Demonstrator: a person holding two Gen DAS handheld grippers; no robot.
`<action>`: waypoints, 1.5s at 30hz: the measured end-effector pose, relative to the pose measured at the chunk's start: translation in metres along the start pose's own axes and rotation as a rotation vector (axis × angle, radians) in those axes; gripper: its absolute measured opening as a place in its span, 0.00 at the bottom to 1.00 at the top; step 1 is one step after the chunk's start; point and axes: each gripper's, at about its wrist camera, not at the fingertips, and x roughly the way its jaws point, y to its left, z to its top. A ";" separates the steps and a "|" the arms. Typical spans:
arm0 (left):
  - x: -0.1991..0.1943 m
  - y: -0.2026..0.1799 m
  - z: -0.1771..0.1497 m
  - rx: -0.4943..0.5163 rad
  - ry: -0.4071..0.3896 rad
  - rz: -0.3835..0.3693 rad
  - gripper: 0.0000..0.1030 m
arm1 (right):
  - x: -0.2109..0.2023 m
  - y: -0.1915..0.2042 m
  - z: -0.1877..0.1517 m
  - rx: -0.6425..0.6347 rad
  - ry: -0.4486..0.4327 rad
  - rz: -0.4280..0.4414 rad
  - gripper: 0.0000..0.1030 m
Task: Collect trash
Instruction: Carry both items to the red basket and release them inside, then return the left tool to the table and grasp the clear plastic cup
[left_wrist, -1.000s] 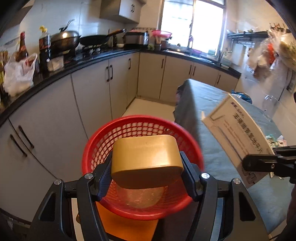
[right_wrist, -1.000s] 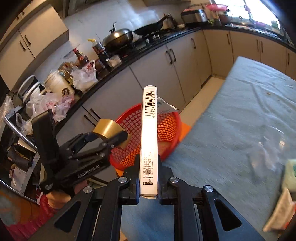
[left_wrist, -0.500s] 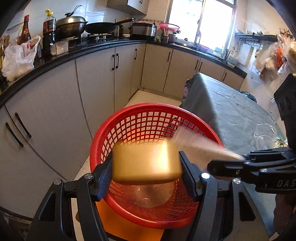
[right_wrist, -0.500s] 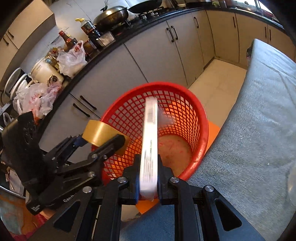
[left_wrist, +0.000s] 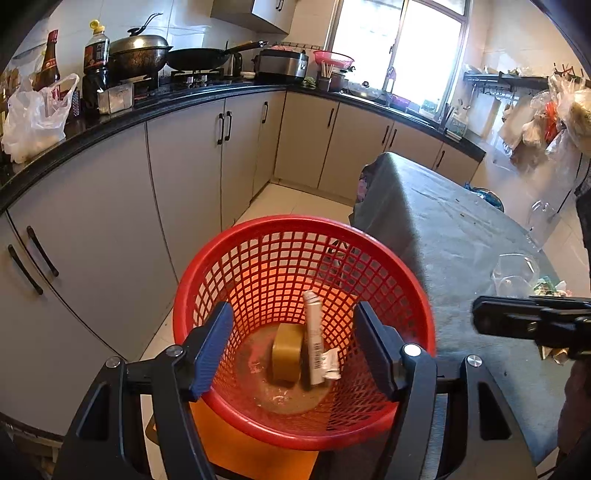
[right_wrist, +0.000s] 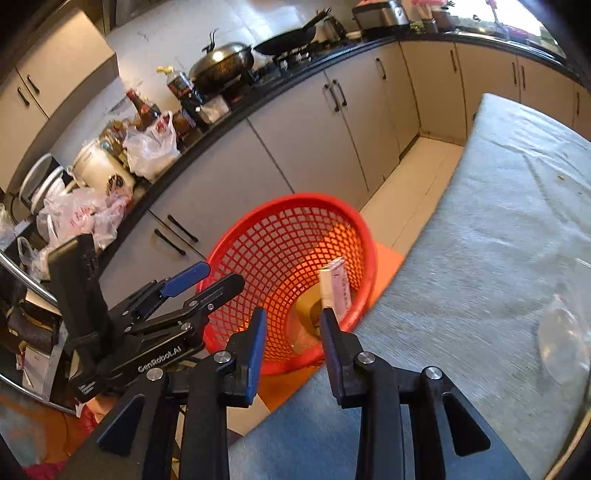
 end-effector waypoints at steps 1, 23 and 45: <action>-0.002 -0.002 0.000 0.001 -0.003 -0.002 0.65 | -0.006 -0.001 -0.002 0.006 -0.011 0.004 0.31; -0.039 -0.085 0.004 0.115 -0.039 -0.038 0.67 | -0.154 -0.069 -0.079 0.144 -0.256 -0.082 0.43; 0.018 -0.269 -0.008 0.448 0.032 -0.069 0.81 | -0.255 -0.175 -0.170 0.407 -0.416 -0.208 0.51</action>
